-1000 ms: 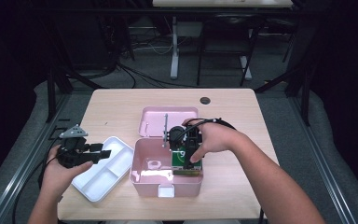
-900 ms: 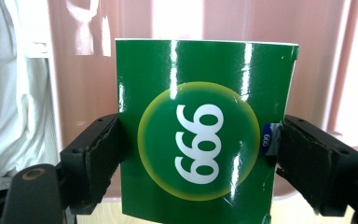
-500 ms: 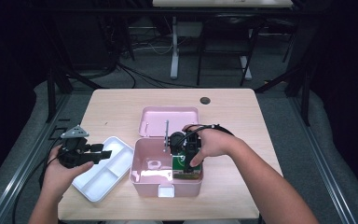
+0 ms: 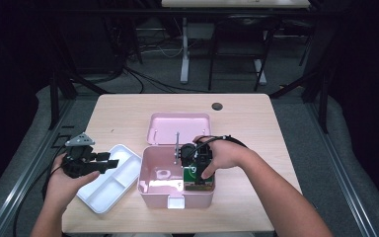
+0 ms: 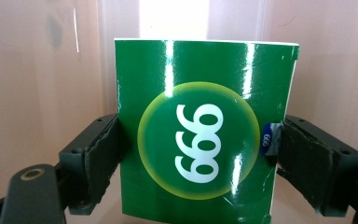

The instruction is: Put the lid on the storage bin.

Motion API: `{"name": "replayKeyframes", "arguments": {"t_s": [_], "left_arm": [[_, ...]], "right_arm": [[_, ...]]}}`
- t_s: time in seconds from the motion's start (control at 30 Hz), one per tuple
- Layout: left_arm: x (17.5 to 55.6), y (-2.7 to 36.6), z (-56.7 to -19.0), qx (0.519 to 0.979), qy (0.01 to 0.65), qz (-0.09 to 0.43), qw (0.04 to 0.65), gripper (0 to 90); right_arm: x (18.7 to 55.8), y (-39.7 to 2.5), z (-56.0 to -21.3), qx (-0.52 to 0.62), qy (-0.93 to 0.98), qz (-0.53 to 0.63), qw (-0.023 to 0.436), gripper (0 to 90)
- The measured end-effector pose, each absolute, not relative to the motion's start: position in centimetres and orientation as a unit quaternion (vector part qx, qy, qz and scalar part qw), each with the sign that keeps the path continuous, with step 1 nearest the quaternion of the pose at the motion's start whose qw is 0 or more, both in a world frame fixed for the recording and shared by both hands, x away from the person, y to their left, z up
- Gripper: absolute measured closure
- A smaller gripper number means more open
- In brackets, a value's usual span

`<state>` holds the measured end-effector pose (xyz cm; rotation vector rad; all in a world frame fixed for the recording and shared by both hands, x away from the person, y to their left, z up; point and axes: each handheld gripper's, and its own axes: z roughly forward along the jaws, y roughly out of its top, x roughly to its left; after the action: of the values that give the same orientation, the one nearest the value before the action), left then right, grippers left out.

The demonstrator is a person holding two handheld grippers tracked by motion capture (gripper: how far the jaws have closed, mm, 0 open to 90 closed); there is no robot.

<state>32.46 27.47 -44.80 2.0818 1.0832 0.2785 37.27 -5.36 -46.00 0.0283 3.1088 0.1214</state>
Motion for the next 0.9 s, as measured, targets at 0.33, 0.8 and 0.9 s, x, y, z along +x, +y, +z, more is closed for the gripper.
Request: {"name": "replayKeyframes", "arguments": {"t_s": [0.33, 0.8, 0.9], "left_arm": [[32.5, 27.2, -45.0, 0.818, 0.423, 0.106, 0.375, 51.4], [32.5, 27.3, -45.0, 0.818, 0.424, 0.107, 0.375, 51.5], [32.5, 27.3, -45.1, 0.818, 0.423, 0.106, 0.374, 51.5]], "right_arm": [[37.6, -5.4, -47.3, 0.017, 0.999, 0.04, 0.01, 15.8], [37.8, -5.1, -48.1, 0.017, 0.999, 0.025, 0.01, 15.5], [37.9, -5.0, -48.2, 0.022, 0.999, 0.024, 0.009, 15.1]]}}
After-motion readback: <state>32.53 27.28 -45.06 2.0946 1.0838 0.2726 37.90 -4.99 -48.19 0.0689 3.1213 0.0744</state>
